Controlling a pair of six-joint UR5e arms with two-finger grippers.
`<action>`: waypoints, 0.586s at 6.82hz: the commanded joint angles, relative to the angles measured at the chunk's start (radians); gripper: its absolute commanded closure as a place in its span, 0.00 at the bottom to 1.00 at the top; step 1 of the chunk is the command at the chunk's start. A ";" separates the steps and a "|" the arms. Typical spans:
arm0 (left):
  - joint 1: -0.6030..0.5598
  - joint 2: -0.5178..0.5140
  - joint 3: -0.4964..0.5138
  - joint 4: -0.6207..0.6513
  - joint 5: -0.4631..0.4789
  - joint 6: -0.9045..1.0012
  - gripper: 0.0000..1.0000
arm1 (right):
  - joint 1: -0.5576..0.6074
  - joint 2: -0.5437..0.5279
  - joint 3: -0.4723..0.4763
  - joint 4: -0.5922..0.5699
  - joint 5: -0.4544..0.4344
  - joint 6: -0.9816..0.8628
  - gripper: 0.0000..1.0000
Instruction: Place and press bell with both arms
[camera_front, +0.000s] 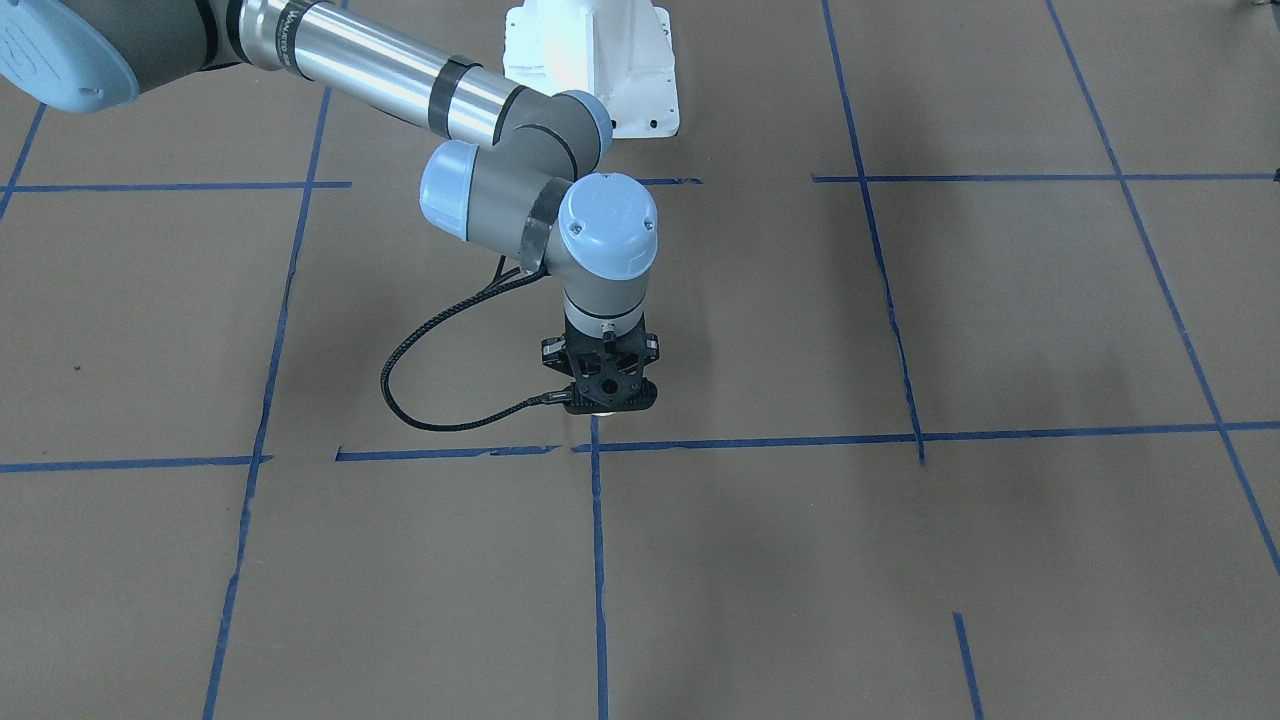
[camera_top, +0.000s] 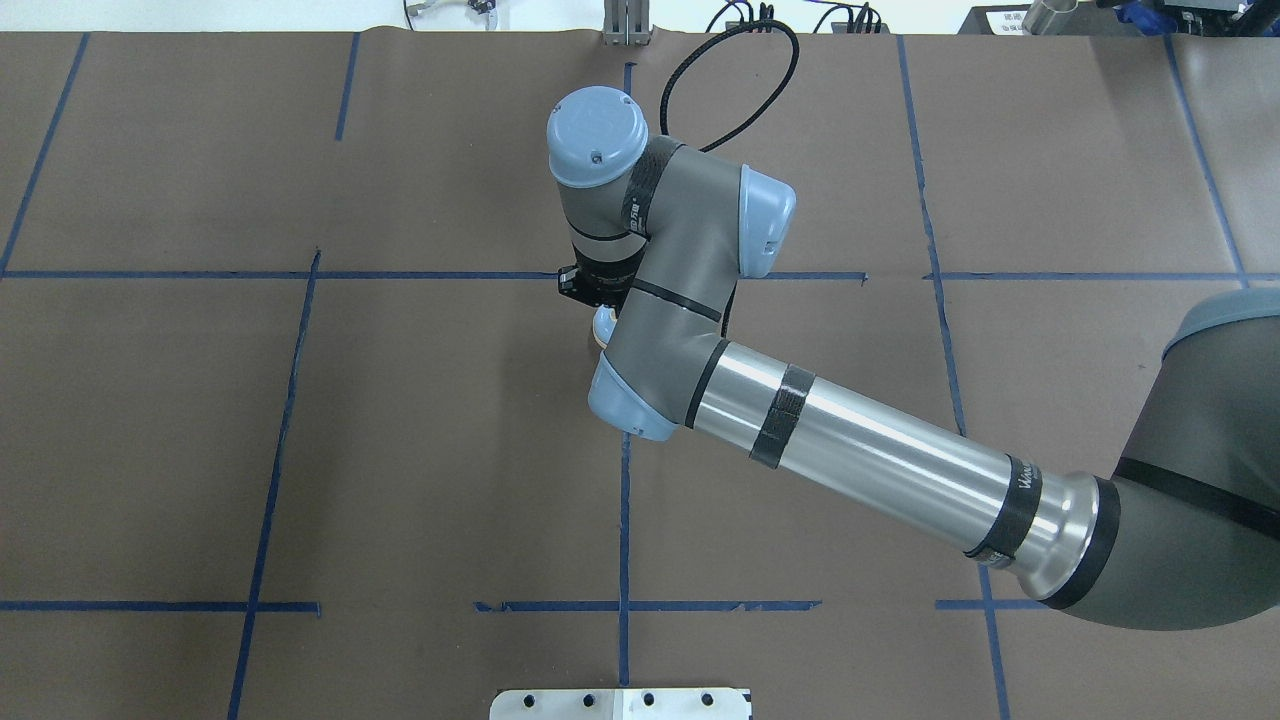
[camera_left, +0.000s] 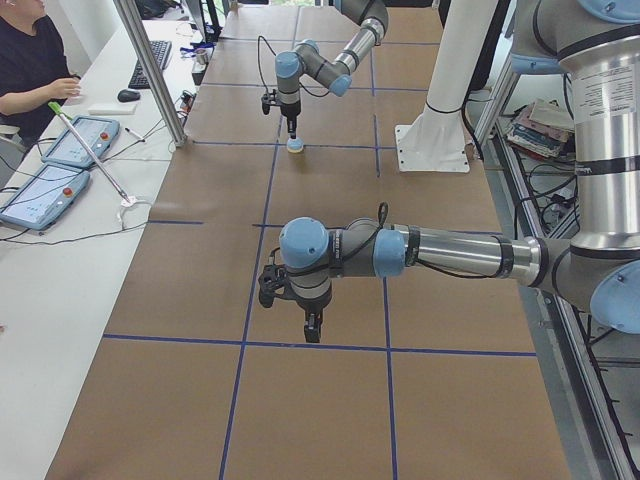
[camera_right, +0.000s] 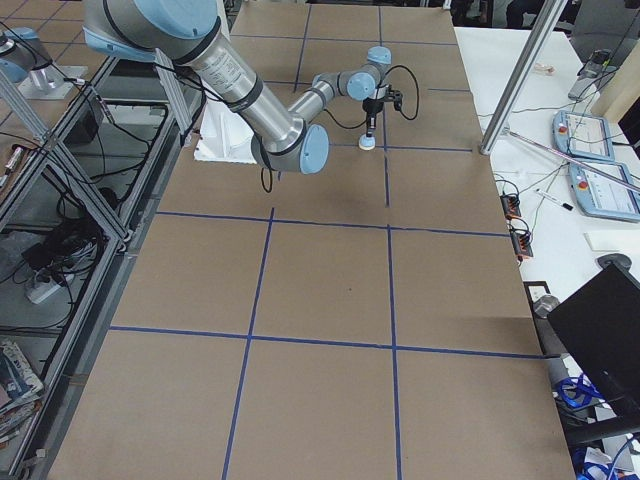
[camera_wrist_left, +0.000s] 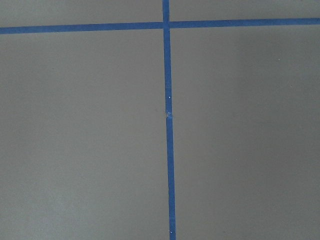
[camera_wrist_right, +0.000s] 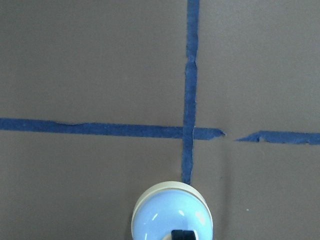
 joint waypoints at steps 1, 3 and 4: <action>0.001 0.000 0.003 0.000 -0.001 0.000 0.00 | -0.001 0.001 0.003 -0.001 0.000 0.000 1.00; 0.001 0.000 0.004 0.000 -0.001 0.000 0.00 | 0.024 0.004 0.077 -0.030 0.020 -0.002 0.99; 0.001 0.000 0.004 0.000 -0.001 0.000 0.00 | 0.047 0.004 0.134 -0.082 0.049 -0.002 0.93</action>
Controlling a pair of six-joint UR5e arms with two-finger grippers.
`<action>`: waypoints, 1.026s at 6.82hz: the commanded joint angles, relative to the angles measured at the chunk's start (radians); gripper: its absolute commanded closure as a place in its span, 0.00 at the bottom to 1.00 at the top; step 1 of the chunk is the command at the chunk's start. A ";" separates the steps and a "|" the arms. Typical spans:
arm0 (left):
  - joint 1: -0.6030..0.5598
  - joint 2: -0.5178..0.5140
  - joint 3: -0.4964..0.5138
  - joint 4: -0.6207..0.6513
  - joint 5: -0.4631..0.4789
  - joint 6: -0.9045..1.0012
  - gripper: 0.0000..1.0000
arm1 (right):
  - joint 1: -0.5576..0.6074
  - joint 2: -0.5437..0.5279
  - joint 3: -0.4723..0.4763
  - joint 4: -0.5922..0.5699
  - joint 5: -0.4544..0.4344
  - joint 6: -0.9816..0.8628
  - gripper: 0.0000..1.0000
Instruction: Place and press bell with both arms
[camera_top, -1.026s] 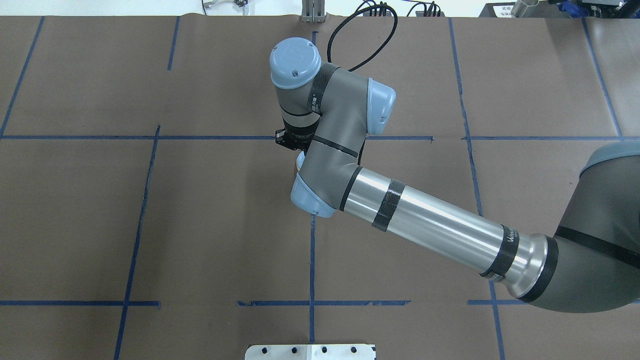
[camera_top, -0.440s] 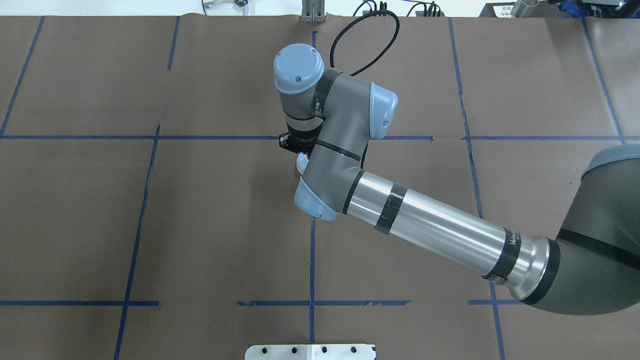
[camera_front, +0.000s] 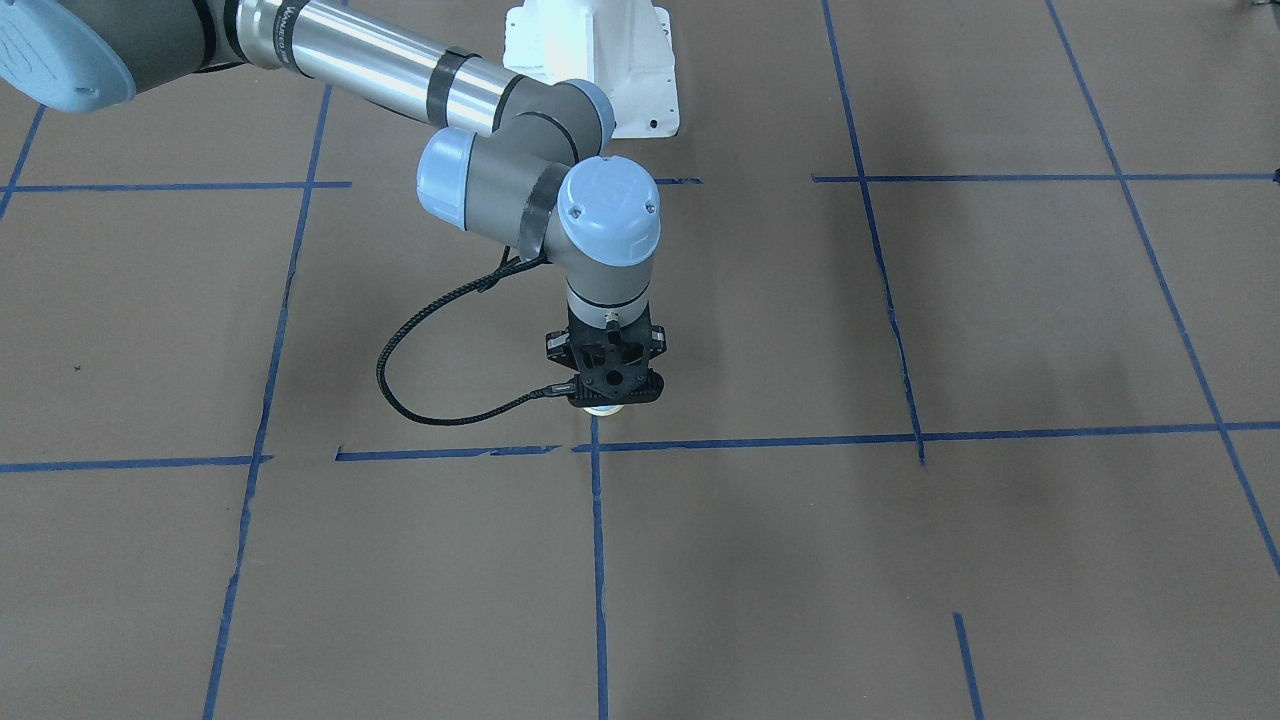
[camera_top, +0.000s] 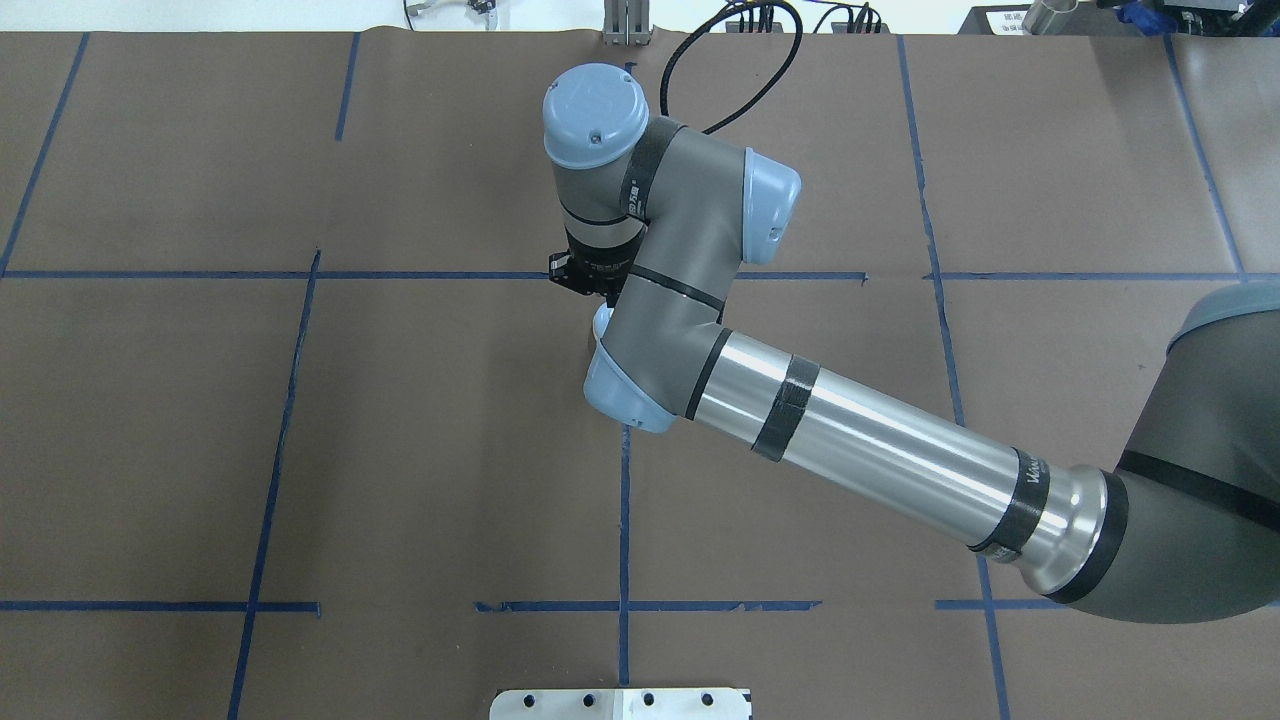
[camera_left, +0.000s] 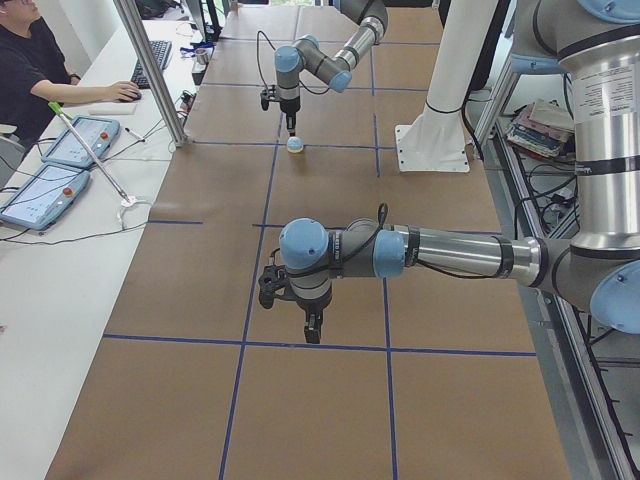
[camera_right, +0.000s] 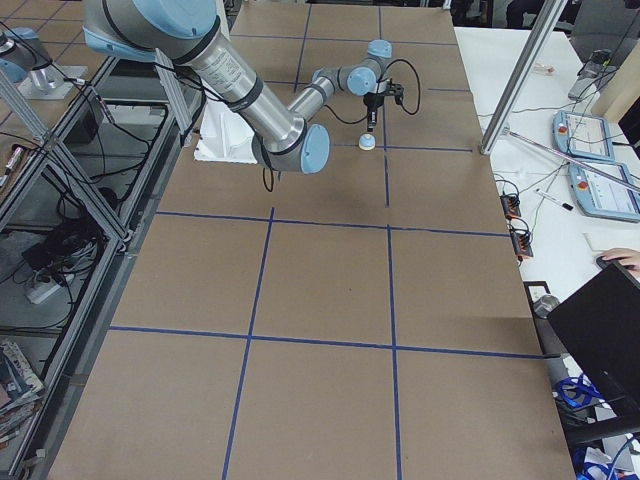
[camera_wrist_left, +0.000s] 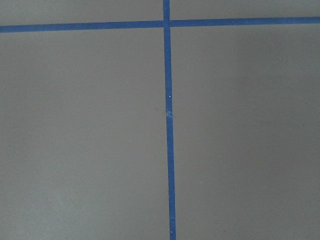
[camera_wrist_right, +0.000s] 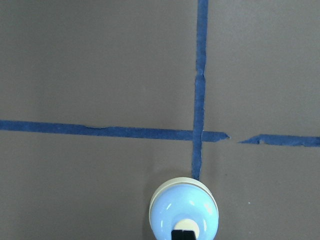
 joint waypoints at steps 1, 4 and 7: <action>0.000 -0.002 0.005 0.000 0.001 0.000 0.00 | 0.052 -0.018 0.085 -0.061 0.057 0.000 0.46; 0.000 -0.002 0.016 0.000 0.003 0.001 0.00 | 0.219 -0.287 0.259 -0.052 0.150 -0.323 0.00; 0.000 -0.002 0.017 0.000 0.005 0.000 0.00 | 0.514 -0.660 0.429 -0.052 0.325 -0.831 0.00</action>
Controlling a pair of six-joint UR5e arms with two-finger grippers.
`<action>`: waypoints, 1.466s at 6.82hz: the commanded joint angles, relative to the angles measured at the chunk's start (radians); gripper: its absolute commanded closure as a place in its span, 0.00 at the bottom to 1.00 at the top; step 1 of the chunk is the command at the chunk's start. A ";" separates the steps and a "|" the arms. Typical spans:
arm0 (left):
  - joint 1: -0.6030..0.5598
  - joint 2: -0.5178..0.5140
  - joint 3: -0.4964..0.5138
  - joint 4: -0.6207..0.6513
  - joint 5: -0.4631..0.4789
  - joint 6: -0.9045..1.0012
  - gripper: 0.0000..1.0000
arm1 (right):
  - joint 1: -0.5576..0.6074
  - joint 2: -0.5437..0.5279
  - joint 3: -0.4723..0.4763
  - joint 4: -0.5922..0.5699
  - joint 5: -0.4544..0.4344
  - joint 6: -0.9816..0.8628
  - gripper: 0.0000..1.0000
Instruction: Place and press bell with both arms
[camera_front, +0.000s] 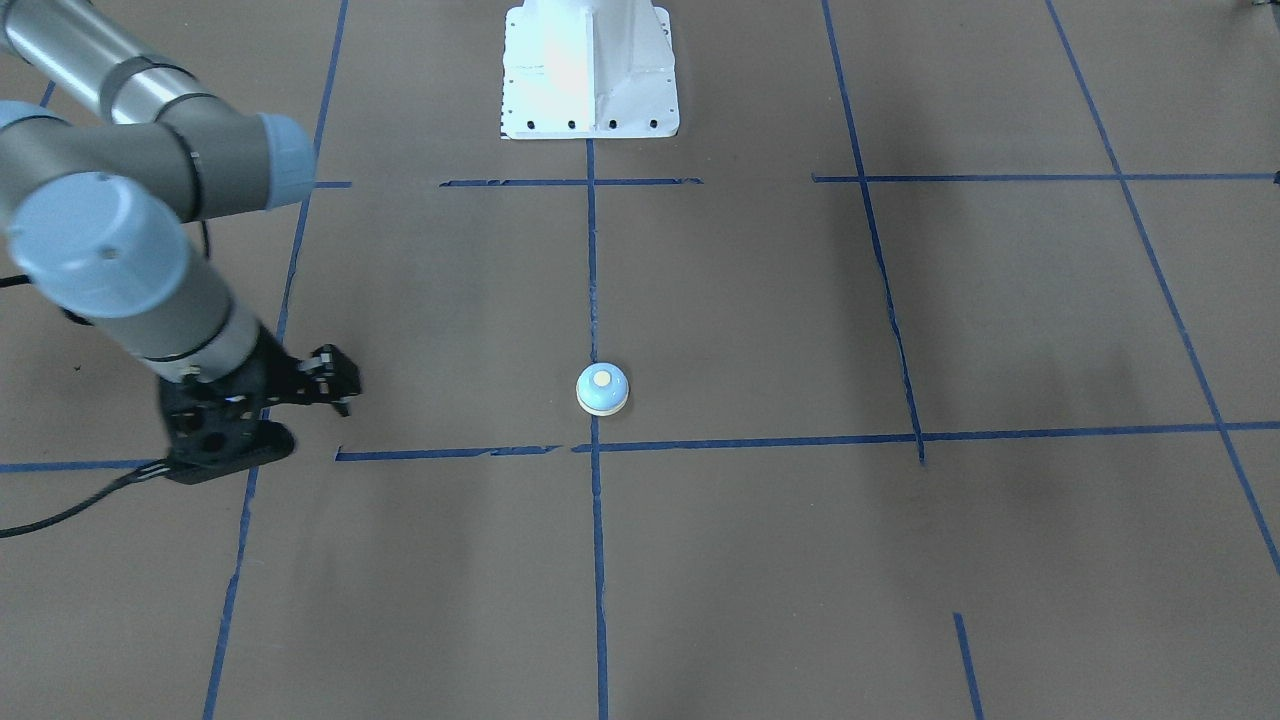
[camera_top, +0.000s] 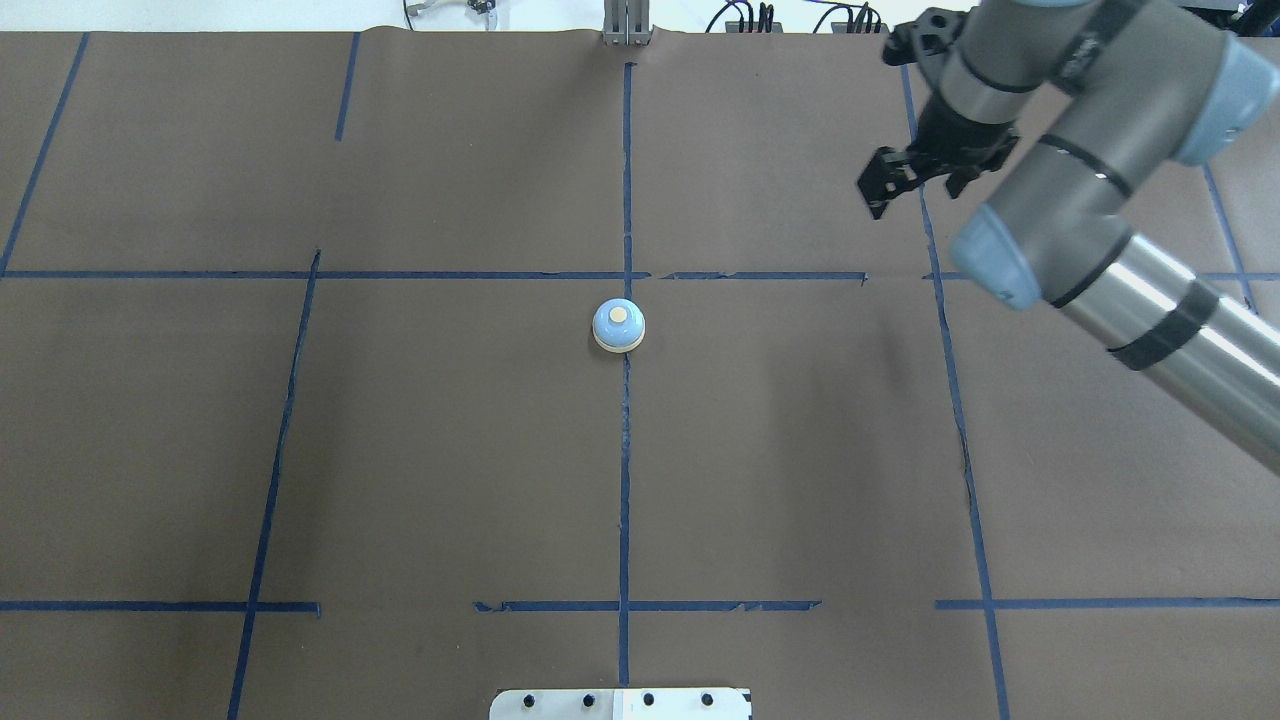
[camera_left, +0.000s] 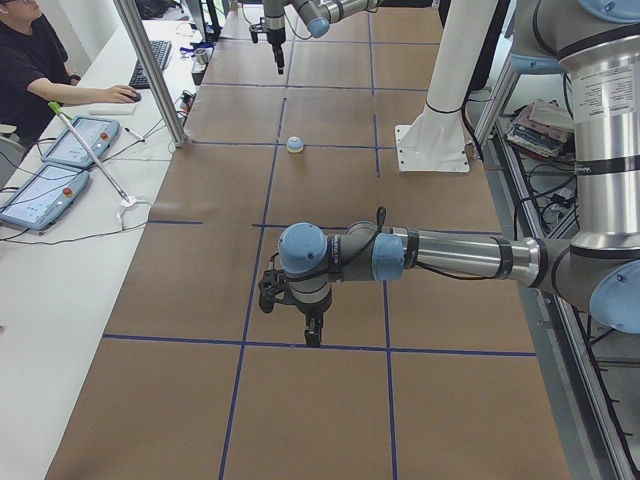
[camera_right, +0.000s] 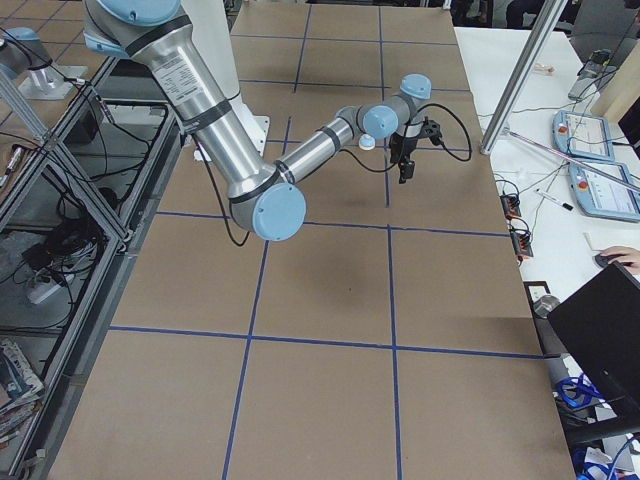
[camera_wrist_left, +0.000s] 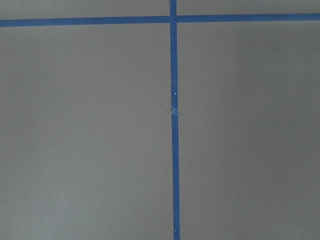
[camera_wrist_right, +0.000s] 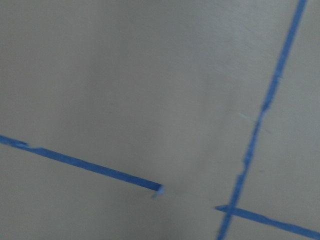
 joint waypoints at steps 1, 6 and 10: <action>0.000 0.002 0.001 0.000 0.001 0.000 0.00 | 0.199 -0.284 0.124 0.003 0.119 -0.294 0.00; 0.003 -0.029 0.042 0.003 0.015 -0.001 0.00 | 0.487 -0.686 0.213 0.006 0.130 -0.495 0.00; 0.005 -0.040 0.038 0.003 0.045 -0.001 0.00 | 0.487 -0.694 0.206 0.006 0.129 -0.485 0.00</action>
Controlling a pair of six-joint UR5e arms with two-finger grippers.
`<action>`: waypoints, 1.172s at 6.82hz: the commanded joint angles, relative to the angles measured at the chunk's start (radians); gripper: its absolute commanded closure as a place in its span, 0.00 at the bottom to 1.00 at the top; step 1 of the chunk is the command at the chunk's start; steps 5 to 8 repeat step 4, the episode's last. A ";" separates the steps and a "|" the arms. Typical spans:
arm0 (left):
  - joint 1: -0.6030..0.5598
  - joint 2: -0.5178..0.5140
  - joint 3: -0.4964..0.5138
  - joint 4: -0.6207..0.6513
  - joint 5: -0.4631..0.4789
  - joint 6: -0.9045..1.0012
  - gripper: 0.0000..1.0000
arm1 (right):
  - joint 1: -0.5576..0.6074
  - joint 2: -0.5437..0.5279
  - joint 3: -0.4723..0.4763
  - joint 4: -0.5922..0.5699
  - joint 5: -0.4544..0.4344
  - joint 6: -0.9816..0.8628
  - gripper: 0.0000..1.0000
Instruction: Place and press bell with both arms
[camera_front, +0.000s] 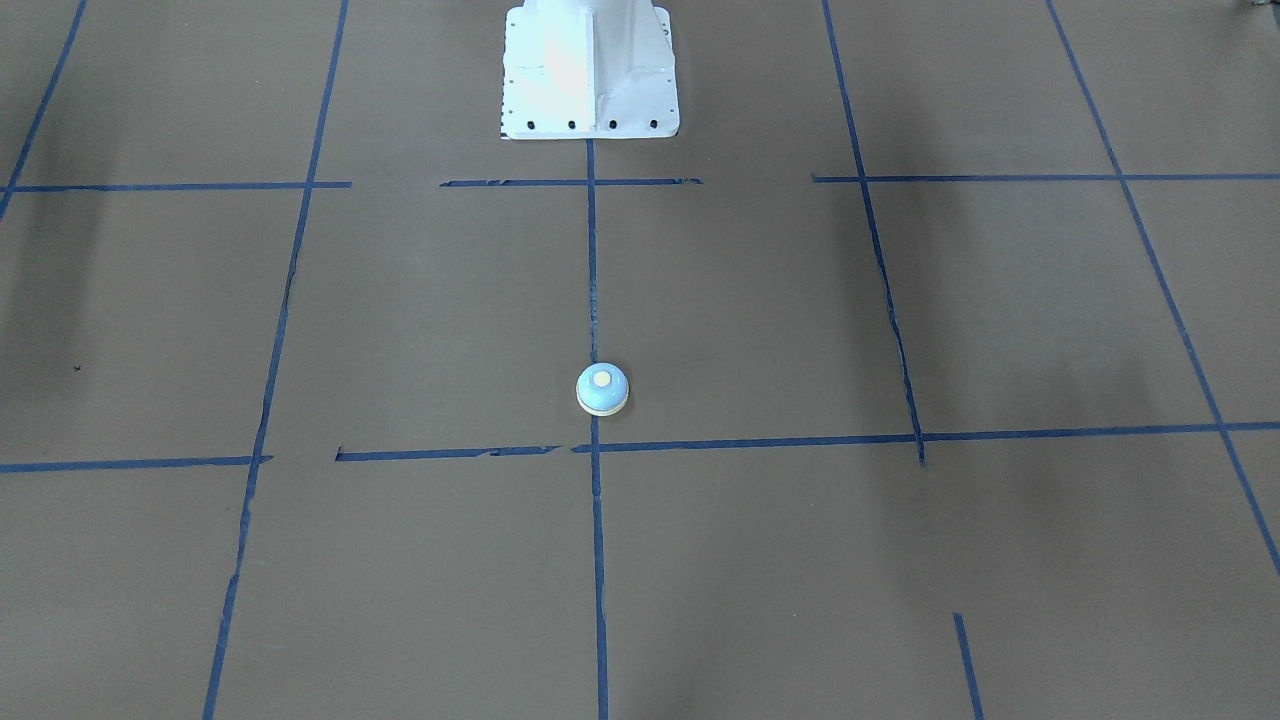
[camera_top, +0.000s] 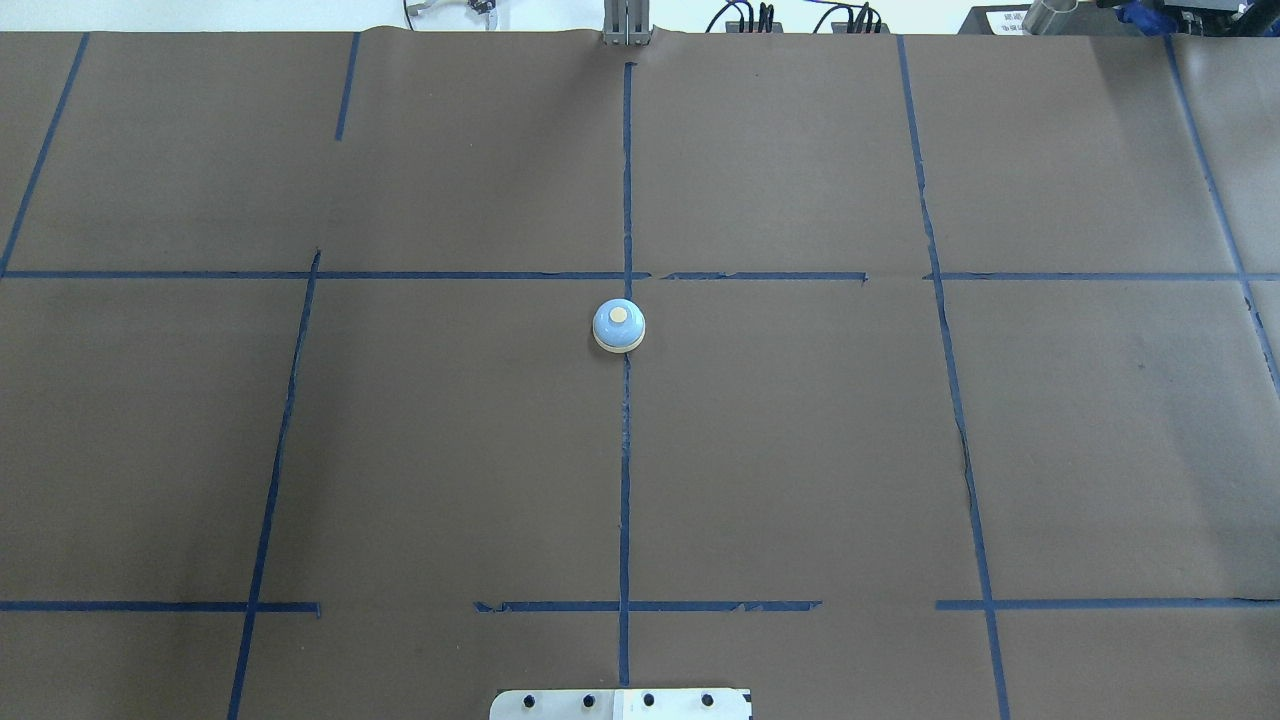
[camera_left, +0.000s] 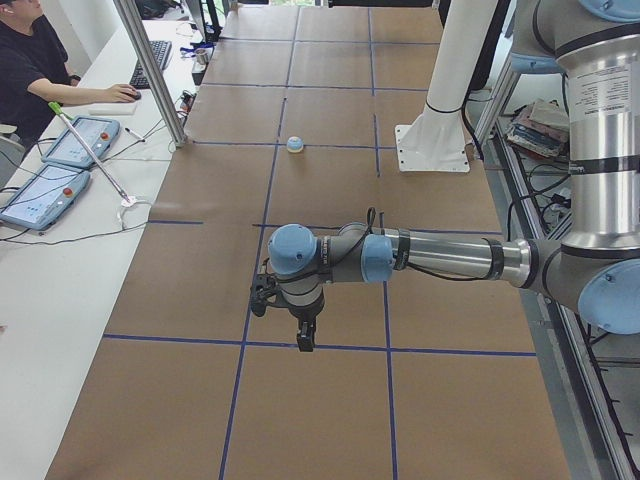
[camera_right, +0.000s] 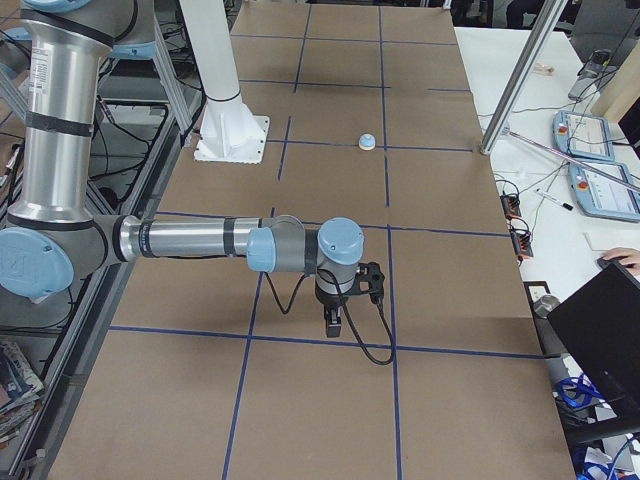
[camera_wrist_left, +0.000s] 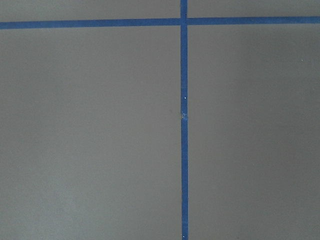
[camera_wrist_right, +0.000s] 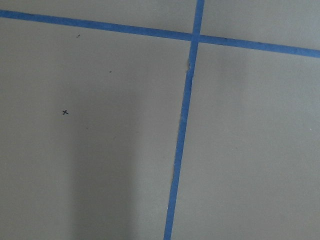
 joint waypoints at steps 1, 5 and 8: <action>0.000 -0.001 -0.002 0.000 0.004 -0.001 0.00 | 0.000 -0.001 -0.002 0.000 0.000 0.000 0.00; 0.000 0.007 -0.002 0.002 0.004 -0.003 0.00 | 0.000 -0.001 -0.002 0.000 0.000 0.000 0.00; 0.000 0.007 -0.002 0.002 0.004 -0.003 0.00 | 0.000 -0.001 -0.002 0.000 0.000 0.000 0.00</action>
